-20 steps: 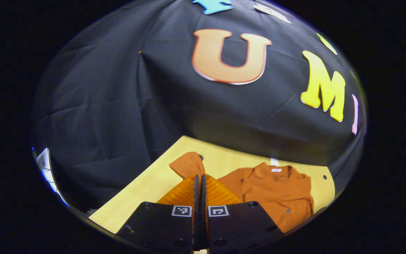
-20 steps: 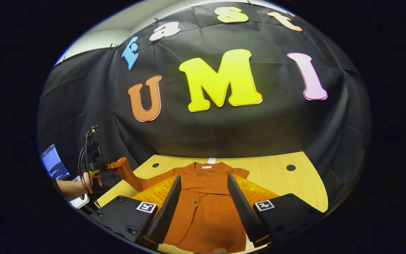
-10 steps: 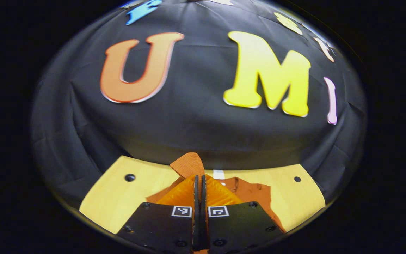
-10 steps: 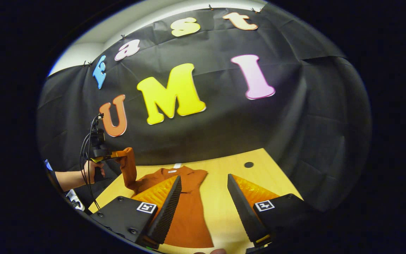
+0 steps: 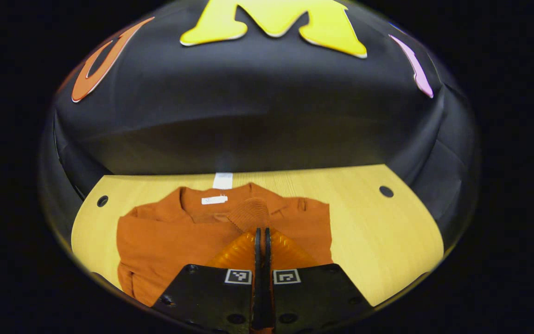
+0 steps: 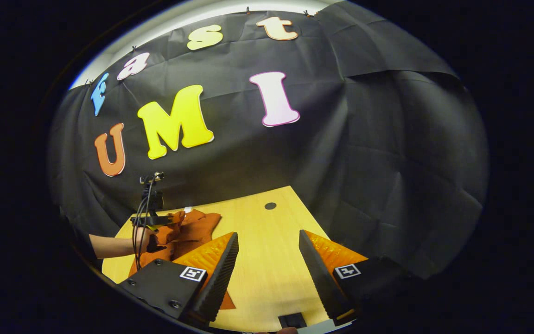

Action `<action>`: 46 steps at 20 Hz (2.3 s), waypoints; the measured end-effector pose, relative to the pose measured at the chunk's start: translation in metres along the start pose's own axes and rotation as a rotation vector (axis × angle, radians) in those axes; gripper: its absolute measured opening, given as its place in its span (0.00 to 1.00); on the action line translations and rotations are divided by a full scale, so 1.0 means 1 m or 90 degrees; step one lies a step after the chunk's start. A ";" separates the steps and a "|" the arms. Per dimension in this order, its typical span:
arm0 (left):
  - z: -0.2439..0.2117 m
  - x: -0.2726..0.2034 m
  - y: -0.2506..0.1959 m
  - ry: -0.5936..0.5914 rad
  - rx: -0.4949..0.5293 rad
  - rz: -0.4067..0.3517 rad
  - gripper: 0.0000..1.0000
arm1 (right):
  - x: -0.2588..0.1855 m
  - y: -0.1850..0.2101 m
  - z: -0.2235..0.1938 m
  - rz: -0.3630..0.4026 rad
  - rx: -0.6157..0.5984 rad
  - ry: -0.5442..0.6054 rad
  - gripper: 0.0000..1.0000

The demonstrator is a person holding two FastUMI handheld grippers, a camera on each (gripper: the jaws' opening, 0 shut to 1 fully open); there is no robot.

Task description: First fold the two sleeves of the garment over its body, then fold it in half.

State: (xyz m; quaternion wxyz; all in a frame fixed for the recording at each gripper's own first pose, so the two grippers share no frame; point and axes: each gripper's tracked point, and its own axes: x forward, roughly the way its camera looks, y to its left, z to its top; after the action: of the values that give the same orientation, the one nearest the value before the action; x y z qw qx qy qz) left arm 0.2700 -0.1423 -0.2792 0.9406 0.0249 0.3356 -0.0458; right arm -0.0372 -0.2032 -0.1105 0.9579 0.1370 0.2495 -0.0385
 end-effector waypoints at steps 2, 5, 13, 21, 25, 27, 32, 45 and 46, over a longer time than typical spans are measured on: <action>-0.001 0.012 -0.009 0.008 0.026 0.004 0.03 | -0.001 -0.002 -0.005 -0.008 0.007 0.006 0.85; -0.015 0.026 -0.027 0.014 0.051 0.006 0.08 | 0.001 0.004 -0.011 -0.007 -0.005 0.017 0.85; -0.013 -0.007 -0.053 -0.007 0.017 -0.064 0.91 | 0.022 0.053 -0.004 0.047 -0.032 0.002 0.85; 0.061 -0.152 0.037 -0.192 -0.041 -0.009 0.99 | 0.051 0.158 0.000 0.154 -0.095 -0.034 0.95; 0.073 -0.235 0.107 -0.269 -0.055 0.037 0.98 | 0.053 0.215 -0.009 0.219 -0.119 -0.040 0.96; 0.070 -0.268 0.134 -0.290 -0.062 0.045 0.98 | 0.053 0.234 -0.015 0.238 -0.128 -0.042 0.96; 0.039 -0.319 0.183 -0.302 -0.092 0.046 0.98 | 0.053 0.249 -0.033 0.245 -0.138 -0.030 0.96; -0.189 -0.319 0.217 0.017 -0.123 -0.061 0.99 | 0.057 0.171 -0.148 0.195 -0.182 0.158 0.96; -0.217 -0.322 0.217 0.055 -0.143 -0.072 0.99 | 0.056 0.158 -0.168 0.183 -0.182 0.188 0.96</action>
State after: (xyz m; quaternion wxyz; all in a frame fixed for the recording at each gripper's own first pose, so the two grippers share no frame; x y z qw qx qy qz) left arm -0.0925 0.1128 -0.2399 0.9179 -0.0976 0.3798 -0.0601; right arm -0.0450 -0.0044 -0.2403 0.9162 0.0386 0.3679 0.1541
